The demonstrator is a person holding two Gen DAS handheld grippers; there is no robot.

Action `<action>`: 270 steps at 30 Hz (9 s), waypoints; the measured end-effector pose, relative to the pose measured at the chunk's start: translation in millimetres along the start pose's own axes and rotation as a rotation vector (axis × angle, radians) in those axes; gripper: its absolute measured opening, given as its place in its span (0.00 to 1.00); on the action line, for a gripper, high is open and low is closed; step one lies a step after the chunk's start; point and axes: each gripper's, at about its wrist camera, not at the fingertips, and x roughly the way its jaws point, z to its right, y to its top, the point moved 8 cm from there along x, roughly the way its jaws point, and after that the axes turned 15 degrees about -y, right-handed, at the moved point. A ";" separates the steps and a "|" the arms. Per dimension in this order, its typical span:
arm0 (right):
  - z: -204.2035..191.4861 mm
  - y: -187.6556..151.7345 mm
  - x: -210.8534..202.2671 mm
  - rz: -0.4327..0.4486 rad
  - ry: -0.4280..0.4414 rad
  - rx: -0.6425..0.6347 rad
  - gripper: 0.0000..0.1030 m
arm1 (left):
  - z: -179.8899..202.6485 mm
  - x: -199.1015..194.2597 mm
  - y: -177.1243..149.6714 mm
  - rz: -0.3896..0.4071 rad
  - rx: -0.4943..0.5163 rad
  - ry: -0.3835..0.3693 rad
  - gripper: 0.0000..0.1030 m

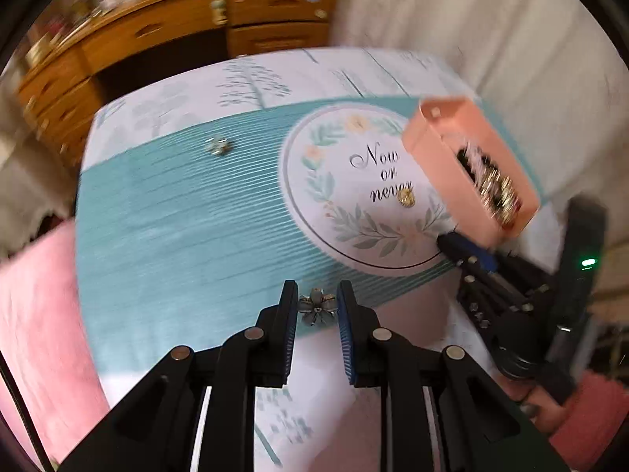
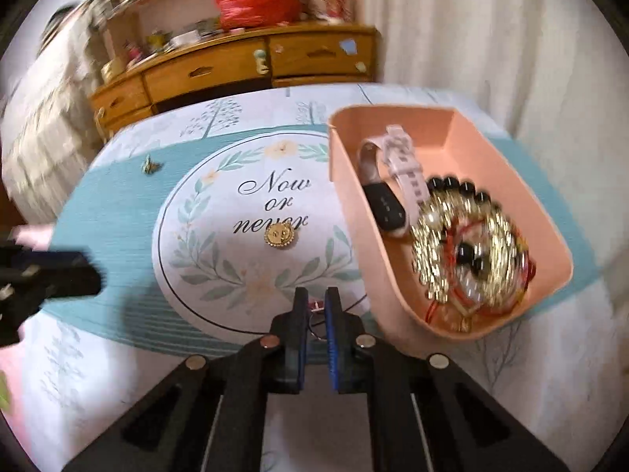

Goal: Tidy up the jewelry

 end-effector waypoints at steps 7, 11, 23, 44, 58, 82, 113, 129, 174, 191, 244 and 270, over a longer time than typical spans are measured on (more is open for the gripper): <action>1.2 -25.4 -17.7 -0.181 0.088 0.103 0.08 | 16.6 -49.6 -26.1 0.046 -0.020 -0.023 0.17; 9.1 -48.5 -38.0 -0.228 0.138 0.213 0.08 | 29.1 -59.2 -41.7 0.053 -0.013 -0.043 0.17; 62.0 -110.6 -89.6 -0.323 0.179 0.368 0.08 | 82.1 -79.2 -90.2 0.042 0.025 -0.092 0.17; 140.8 -4.1 -93.4 -0.051 0.290 0.020 0.08 | 181.4 -22.5 -7.5 0.128 -0.005 -0.070 0.17; 146.1 108.3 -79.9 0.109 0.427 -0.118 0.08 | 200.2 20.4 70.1 0.195 -0.065 -0.039 0.17; 158.8 99.1 -35.4 -0.078 0.431 0.003 0.38 | 154.1 10.6 48.5 0.198 -0.249 0.033 0.72; 11.9 -81.8 -87.0 -0.401 0.195 -0.074 0.60 | -14.2 -42.2 -139.8 -0.235 -0.254 0.169 0.98; -23.6 -31.0 -56.7 -0.102 0.053 -0.025 0.60 | -75.5 -16.9 -42.6 -0.166 -0.259 0.110 0.98; -58.1 28.8 10.1 -0.001 -0.009 -0.033 0.18 | -73.5 47.4 87.9 0.032 -0.126 0.073 0.18; 56.5 51.4 -70.1 0.169 -0.023 0.119 0.19 | 84.6 41.0 86.2 0.052 0.128 -0.127 0.18; 117.4 -89.2 -200.5 -0.264 0.310 -0.214 1.00 | 145.5 -79.5 -161.5 0.083 -0.337 0.233 0.85; 121.6 -84.8 -265.5 -0.041 0.228 -0.151 1.00 | 152.6 -126.8 -168.9 0.182 -0.289 0.328 0.99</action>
